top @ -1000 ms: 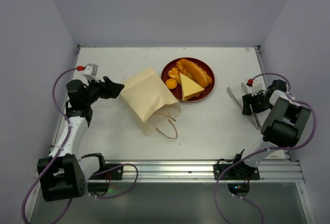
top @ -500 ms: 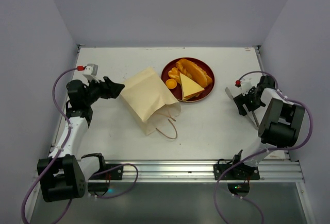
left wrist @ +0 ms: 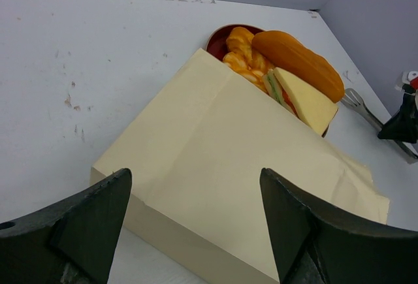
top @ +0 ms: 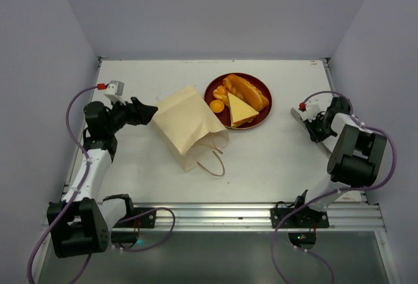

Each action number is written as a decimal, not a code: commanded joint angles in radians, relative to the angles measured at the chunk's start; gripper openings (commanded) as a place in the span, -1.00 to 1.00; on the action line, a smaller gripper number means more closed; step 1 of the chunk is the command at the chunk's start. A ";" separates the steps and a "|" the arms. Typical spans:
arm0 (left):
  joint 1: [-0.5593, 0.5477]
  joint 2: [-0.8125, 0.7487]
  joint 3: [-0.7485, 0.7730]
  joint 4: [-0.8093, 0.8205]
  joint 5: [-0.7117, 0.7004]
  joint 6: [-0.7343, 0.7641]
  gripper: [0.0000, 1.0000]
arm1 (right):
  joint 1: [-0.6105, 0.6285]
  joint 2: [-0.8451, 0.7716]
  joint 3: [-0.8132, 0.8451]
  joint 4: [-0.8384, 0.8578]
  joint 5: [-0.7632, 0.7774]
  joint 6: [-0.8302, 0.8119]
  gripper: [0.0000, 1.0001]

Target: Take the fake bread out of the paper bag

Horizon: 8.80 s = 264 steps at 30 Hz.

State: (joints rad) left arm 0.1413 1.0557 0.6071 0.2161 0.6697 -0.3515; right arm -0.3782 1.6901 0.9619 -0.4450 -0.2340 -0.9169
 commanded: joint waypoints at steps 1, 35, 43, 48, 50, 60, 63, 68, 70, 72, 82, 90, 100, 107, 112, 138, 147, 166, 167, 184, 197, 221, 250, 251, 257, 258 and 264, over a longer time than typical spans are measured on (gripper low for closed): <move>-0.008 -0.020 -0.010 0.029 0.016 0.020 0.66 | -0.030 -0.027 -0.055 -0.098 -0.007 -0.031 -0.84; -0.009 0.020 0.003 0.054 0.042 0.016 0.66 | 0.350 -0.222 0.221 -1.124 -0.703 -0.206 -0.21; -0.008 0.023 0.006 0.051 0.041 0.026 0.67 | 0.587 -0.130 0.239 -1.111 -0.754 -0.110 -0.21; -0.008 0.038 0.011 0.054 0.041 0.026 0.67 | 0.676 -0.145 0.196 -0.881 -0.772 0.161 -0.21; -0.008 0.044 0.016 0.054 0.044 0.025 0.67 | 0.688 -0.150 0.187 -0.796 -0.777 0.257 -0.24; -0.008 0.035 0.011 0.046 0.038 0.028 0.67 | 0.694 -0.086 0.100 -0.303 -0.772 0.927 -0.28; -0.008 0.036 0.010 0.048 0.037 0.028 0.67 | 0.694 -0.084 0.054 -0.193 -0.768 1.101 -0.26; -0.006 0.038 0.010 0.055 0.037 0.026 0.67 | 0.694 -0.104 -0.086 0.055 -0.780 1.408 -0.24; -0.008 0.036 0.010 0.055 0.036 0.026 0.67 | 0.694 -0.135 -0.133 0.162 -0.789 1.515 -0.23; -0.008 0.036 0.006 0.055 0.036 0.028 0.67 | 0.694 -0.158 -0.187 0.302 -0.778 1.650 -0.23; -0.008 0.035 0.005 0.057 0.028 0.028 0.67 | 0.694 -0.112 -0.284 0.669 -0.784 1.989 -0.24; -0.008 0.038 0.006 0.060 0.028 0.025 0.67 | 0.694 -0.125 -0.371 0.908 -0.786 2.196 -0.19; -0.008 0.035 0.006 0.057 0.025 0.026 0.67 | 0.693 -0.135 -0.387 0.921 -0.786 2.221 -0.05; -0.008 0.035 0.008 0.057 0.021 0.029 0.67 | 0.688 -0.124 -0.391 0.916 -0.777 2.213 0.06; -0.008 0.038 0.010 0.057 0.021 0.029 0.67 | 0.684 -0.115 -0.379 0.850 -0.759 2.158 0.05; -0.006 0.067 0.011 0.058 0.028 0.031 0.67 | 0.691 -0.029 -0.336 0.989 -0.651 2.237 0.09; -0.008 0.075 0.007 0.058 0.039 0.028 0.67 | 0.703 0.008 -0.324 1.046 -0.628 2.261 0.10; -0.009 0.081 0.011 0.037 0.047 0.048 0.67 | 0.684 -0.007 -0.275 1.028 -0.754 2.264 -1.00; -0.008 0.079 0.013 0.035 0.045 0.051 0.67 | 0.667 -0.018 -0.264 1.016 -0.772 2.253 -1.00; -0.009 0.040 0.008 0.034 0.041 0.063 0.67 | 0.532 0.100 0.245 -0.647 -0.926 0.865 -1.00; -0.009 0.030 0.002 0.042 0.048 0.065 0.67 | 0.529 -0.075 0.196 -0.653 -0.909 0.854 -1.00; -0.164 0.037 0.079 -0.139 -0.041 0.180 0.66 | 0.463 -0.279 0.137 -0.759 -0.846 0.786 -1.00; -1.427 0.187 0.201 -0.423 -1.619 -0.046 0.81 | 0.463 -0.386 0.066 -0.675 -0.801 0.865 -1.00; -1.425 0.205 0.210 -0.425 -1.634 -0.044 0.79 | 0.461 -0.388 0.064 -0.673 -0.801 0.869 -1.00; -1.418 0.346 0.263 -0.379 -1.691 -0.029 0.21 | 0.461 -0.391 0.063 -0.666 -0.809 0.877 -1.00; -1.412 0.354 0.266 -0.373 -1.684 -0.027 -0.06 | 0.461 -0.394 0.063 -0.666 -0.811 0.877 -1.00; -1.324 0.333 0.266 -0.333 -1.636 0.006 -0.85 | 0.460 -0.408 0.058 -0.661 -0.815 0.883 -1.00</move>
State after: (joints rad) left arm -1.2373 1.4181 0.8394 -0.1925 -0.9314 -0.3466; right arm 0.0845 1.3254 1.0214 -0.9993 -0.9325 0.1040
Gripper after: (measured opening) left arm 0.103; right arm 0.201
